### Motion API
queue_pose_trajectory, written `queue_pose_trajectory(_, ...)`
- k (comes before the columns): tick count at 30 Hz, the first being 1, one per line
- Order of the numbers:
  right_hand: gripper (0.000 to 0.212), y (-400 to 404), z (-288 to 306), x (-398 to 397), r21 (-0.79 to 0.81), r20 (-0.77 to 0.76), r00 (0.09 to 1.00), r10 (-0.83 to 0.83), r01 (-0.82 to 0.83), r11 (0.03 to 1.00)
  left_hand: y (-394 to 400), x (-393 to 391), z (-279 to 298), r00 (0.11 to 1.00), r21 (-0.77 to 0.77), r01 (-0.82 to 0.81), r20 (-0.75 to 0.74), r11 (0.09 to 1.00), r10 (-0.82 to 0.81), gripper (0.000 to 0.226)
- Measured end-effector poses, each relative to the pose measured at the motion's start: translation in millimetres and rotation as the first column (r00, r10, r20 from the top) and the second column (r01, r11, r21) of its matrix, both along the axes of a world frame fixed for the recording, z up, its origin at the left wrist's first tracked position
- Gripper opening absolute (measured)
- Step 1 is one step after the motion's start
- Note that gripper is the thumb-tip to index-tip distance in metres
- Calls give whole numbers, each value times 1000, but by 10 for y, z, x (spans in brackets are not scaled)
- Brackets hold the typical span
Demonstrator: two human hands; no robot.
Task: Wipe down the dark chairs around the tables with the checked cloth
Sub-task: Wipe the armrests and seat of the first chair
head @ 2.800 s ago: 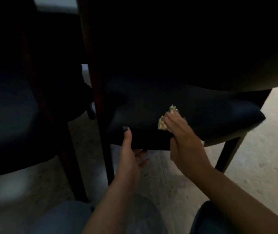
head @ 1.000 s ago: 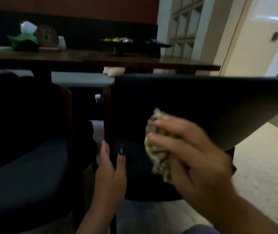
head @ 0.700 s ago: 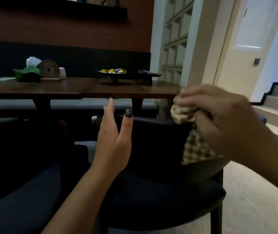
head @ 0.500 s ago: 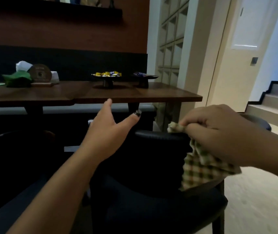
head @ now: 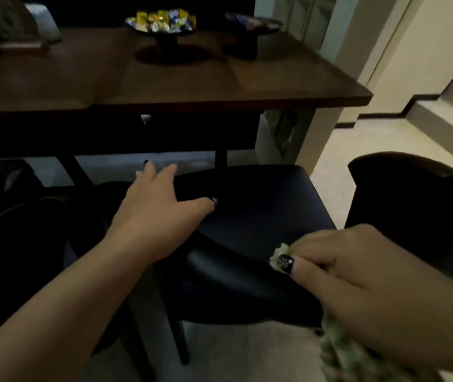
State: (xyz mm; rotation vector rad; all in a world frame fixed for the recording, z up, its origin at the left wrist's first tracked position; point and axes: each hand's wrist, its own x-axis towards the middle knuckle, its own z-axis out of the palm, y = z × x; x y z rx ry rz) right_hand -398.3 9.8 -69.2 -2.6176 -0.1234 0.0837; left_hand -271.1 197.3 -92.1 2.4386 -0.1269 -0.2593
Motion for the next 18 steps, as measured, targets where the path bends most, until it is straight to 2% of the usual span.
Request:
queue_pose_trajectory(2, 45, 6, -16, 4, 66, 12, 998, -65, 64, 996, -30, -36, 36, 991, -122, -131, -20, 984, 129, 76)
queue_pose_trajectory(4, 43, 26, -11, 4, 127, 20, 988, -151, 147, 981, -63, -36, 75, 949, -278, -314, -108, 908, 296, 65)
queue_pose_trajectory(5, 45, 40, -6, 5, 160, 4, 980, -198, 195, 968, -76, -18, 76, 915, -307, -401, -181, 863, 360, 66)
queue_pose_trajectory(7, 43, 52, 3, 18, 205, -36, 960, -278, 279, 938, -103, 24, 82, 860, -290, -500, -278, 816, 428, 66)
queue_pose_trajectory(9, 39, 62, 26, 31, 202, -50, 945, -323, 327, 923, -121, 49, 96, 837, -240, -533, -287, 811, 465, 60)
queue_pose_trajectory(13, 39, 90, 76, 36, 173, -88, 942, -325, 336, 926, -145, 59, 162, 759, -149, -622, -356, 768, 546, 48)
queue_pose_trajectory(18, 38, 119, 78, 85, 98, -183, 912, -367, 388, 916, -180, 76, 261, 762, -36, -588, -358, 808, 539, 40)
